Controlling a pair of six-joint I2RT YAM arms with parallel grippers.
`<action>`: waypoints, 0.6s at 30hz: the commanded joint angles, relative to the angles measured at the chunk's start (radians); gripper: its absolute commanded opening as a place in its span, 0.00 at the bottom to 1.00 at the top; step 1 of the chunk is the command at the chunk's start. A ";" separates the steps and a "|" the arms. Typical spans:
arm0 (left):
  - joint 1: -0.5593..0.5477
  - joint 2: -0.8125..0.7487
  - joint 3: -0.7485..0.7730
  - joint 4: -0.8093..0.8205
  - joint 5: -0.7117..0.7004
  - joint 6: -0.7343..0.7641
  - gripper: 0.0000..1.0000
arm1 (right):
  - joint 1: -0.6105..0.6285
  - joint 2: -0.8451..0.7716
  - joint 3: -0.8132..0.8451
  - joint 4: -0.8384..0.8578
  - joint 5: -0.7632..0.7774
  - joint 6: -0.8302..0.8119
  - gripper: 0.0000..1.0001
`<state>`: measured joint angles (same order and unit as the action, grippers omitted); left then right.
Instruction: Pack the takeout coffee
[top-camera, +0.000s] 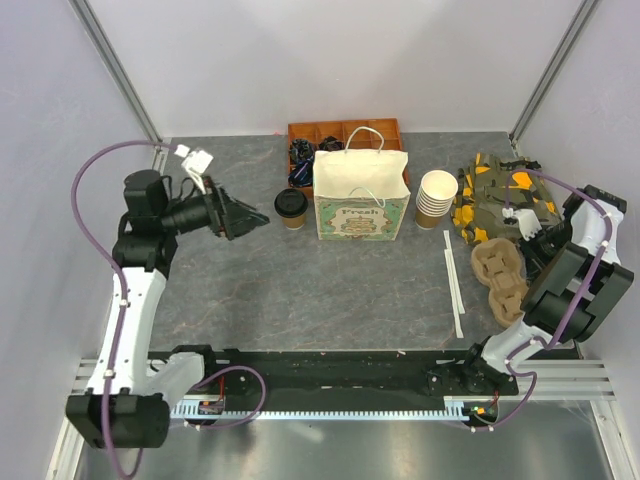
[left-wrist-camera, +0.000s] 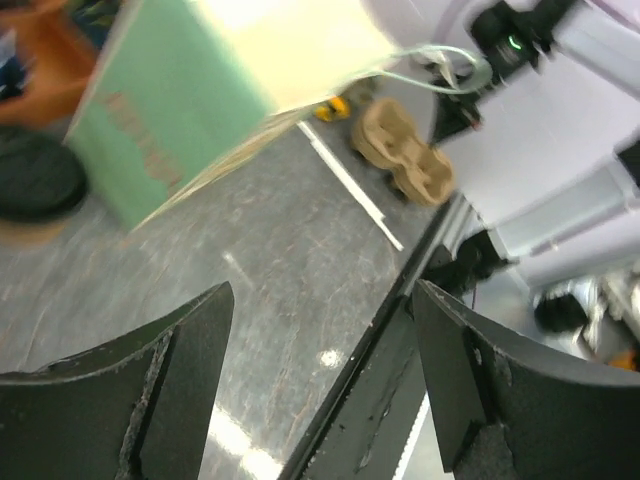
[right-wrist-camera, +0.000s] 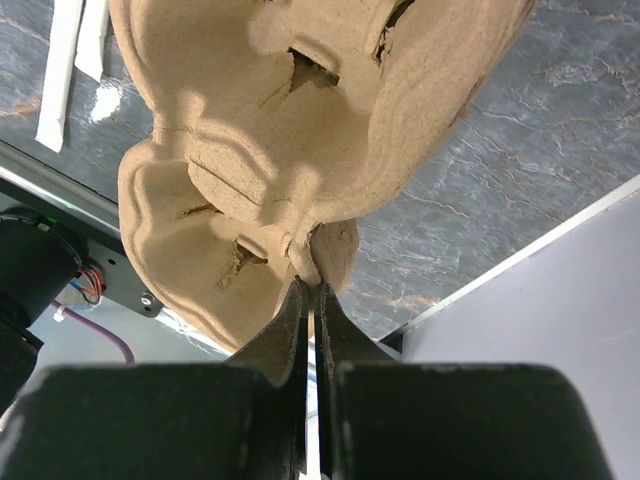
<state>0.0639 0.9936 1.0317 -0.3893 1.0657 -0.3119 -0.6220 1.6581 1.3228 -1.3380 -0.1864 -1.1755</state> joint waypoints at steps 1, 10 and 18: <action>-0.251 -0.016 0.132 -0.008 -0.102 0.196 0.80 | -0.005 0.015 -0.020 -0.124 -0.082 -0.013 0.00; -0.821 0.184 0.315 -0.151 -0.383 0.750 0.75 | -0.010 0.061 -0.048 -0.122 -0.123 0.034 0.00; -1.115 0.341 0.172 0.272 -0.451 1.088 0.69 | -0.010 0.063 -0.073 -0.124 -0.176 0.019 0.00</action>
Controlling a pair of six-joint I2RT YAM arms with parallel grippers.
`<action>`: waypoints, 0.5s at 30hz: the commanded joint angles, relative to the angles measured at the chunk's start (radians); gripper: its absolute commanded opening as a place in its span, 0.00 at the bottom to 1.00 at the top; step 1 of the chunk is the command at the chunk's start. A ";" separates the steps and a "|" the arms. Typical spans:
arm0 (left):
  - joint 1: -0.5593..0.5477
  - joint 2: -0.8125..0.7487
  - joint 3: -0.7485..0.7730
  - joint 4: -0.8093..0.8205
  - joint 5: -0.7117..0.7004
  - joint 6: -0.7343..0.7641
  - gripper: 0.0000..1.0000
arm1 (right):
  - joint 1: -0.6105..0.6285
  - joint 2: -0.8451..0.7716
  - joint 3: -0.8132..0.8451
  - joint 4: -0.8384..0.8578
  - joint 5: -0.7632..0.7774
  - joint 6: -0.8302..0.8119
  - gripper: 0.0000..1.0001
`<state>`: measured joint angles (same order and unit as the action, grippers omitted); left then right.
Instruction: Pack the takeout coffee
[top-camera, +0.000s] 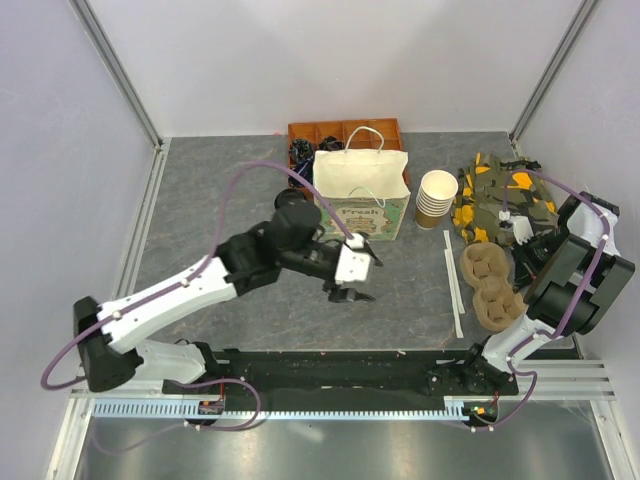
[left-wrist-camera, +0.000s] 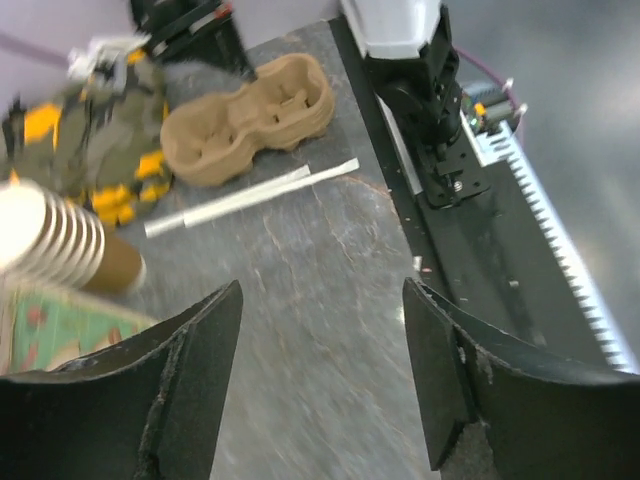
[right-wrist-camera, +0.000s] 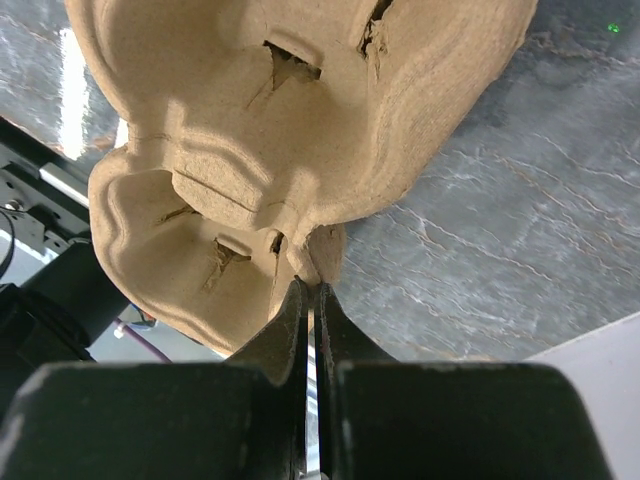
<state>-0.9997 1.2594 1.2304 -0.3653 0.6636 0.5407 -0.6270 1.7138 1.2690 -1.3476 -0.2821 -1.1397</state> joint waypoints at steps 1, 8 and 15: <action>-0.054 0.127 -0.010 0.285 -0.038 0.235 0.68 | -0.005 0.001 -0.017 -0.113 -0.081 -0.018 0.00; -0.086 0.201 -0.068 0.408 -0.016 0.292 0.63 | 0.003 0.009 -0.013 -0.114 -0.124 -0.066 0.00; -0.145 0.363 -0.051 0.520 -0.021 0.470 0.49 | 0.023 0.090 0.010 -0.114 -0.166 -0.068 0.00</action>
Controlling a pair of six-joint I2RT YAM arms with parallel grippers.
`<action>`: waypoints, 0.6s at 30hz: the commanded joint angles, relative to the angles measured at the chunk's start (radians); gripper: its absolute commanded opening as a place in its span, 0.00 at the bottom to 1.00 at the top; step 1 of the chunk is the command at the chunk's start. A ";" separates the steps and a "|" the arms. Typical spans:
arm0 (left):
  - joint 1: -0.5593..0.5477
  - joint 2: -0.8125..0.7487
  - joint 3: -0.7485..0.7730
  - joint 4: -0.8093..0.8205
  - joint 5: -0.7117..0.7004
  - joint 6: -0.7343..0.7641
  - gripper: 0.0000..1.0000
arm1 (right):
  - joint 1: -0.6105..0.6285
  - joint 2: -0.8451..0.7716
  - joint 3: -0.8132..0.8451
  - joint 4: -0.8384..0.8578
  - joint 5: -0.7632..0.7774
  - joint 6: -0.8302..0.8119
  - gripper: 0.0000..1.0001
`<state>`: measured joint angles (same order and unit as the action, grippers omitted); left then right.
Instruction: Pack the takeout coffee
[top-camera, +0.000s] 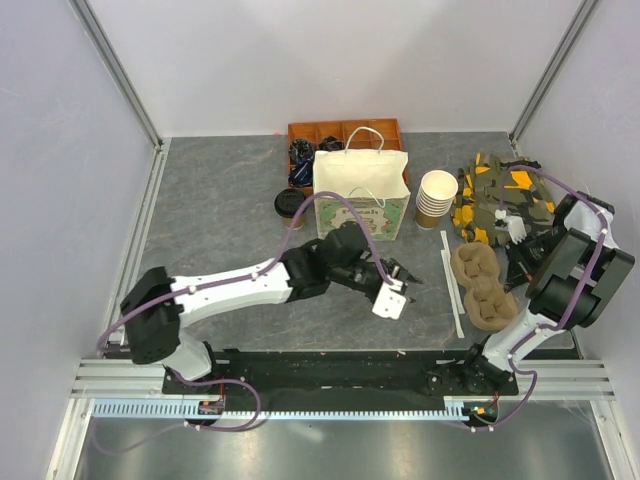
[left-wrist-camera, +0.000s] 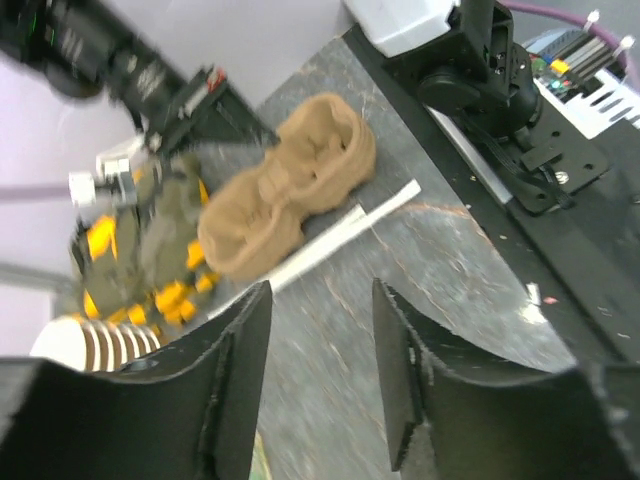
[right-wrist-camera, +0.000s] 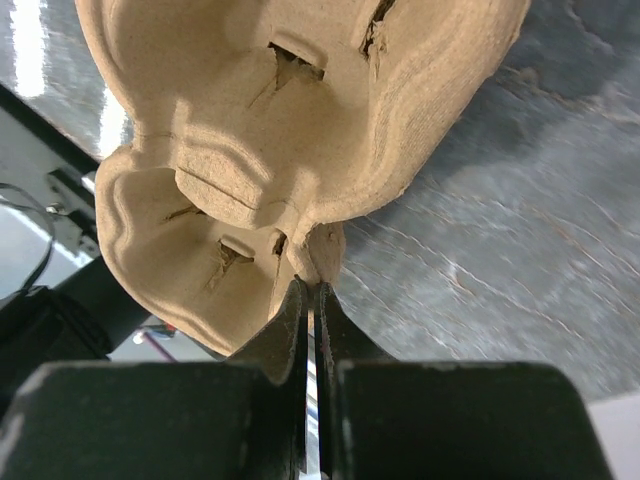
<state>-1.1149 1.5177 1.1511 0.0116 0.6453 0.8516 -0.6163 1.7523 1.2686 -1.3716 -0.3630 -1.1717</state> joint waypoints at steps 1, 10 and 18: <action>-0.036 0.134 0.042 0.166 -0.018 0.174 0.47 | 0.012 0.053 0.015 -0.089 -0.086 -0.033 0.00; -0.091 0.443 0.116 0.565 -0.137 0.306 0.41 | 0.021 0.069 0.040 -0.089 -0.086 -0.028 0.00; -0.134 0.602 0.157 0.764 -0.180 0.352 0.41 | 0.021 0.088 0.049 -0.089 -0.091 -0.023 0.00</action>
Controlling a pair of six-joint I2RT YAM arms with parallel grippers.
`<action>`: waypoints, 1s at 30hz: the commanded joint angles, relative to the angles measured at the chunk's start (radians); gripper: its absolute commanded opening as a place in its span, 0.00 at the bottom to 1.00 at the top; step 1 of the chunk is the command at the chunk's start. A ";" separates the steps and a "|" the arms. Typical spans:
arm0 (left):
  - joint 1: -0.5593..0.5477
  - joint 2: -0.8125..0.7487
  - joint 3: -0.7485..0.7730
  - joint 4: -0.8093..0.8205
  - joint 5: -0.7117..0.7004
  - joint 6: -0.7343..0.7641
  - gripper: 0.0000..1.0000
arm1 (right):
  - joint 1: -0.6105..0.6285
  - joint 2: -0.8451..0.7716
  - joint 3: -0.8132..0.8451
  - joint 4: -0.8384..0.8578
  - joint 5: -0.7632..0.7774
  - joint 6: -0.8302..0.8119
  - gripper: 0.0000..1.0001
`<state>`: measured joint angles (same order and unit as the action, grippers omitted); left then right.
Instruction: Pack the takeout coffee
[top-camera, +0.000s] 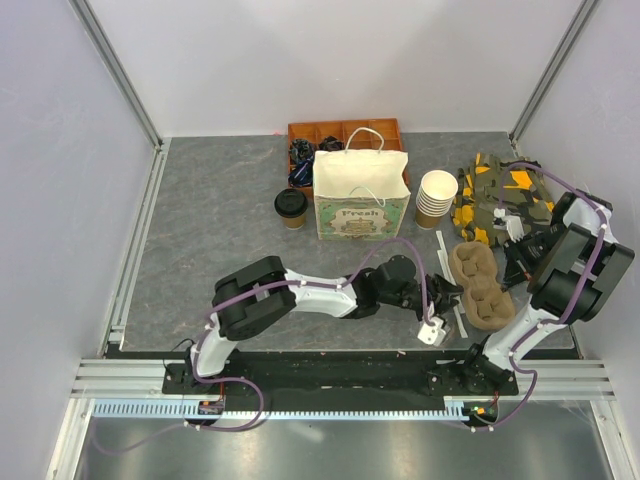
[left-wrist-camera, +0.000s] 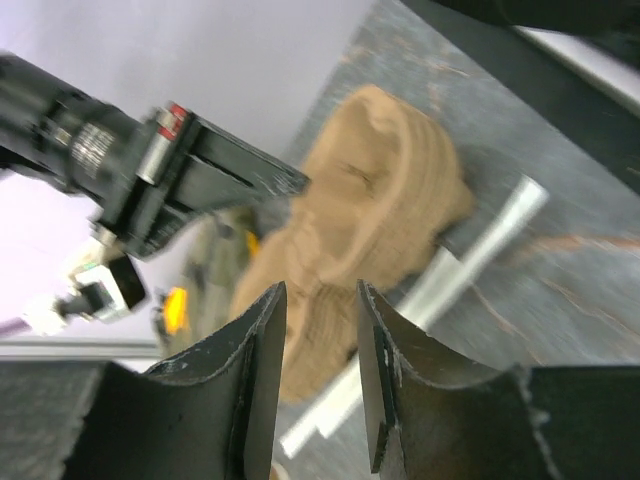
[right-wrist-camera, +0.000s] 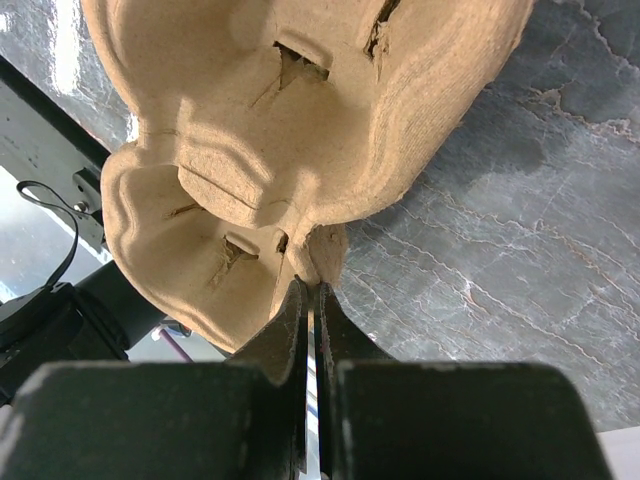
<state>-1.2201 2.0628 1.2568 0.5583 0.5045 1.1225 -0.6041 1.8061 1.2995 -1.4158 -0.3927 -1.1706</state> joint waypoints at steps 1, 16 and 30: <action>-0.033 0.068 0.055 0.230 -0.043 0.101 0.41 | 0.009 0.036 0.020 -0.046 -0.061 -0.023 0.00; -0.056 0.152 0.078 0.253 -0.026 0.203 0.36 | 0.009 0.050 0.021 -0.046 -0.061 -0.026 0.00; -0.055 0.166 0.044 0.230 -0.052 0.372 0.34 | 0.009 0.052 0.029 -0.046 -0.055 -0.023 0.00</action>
<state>-1.2697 2.2230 1.3067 0.7555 0.4694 1.4185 -0.6041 1.8324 1.3125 -1.4273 -0.4065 -1.1667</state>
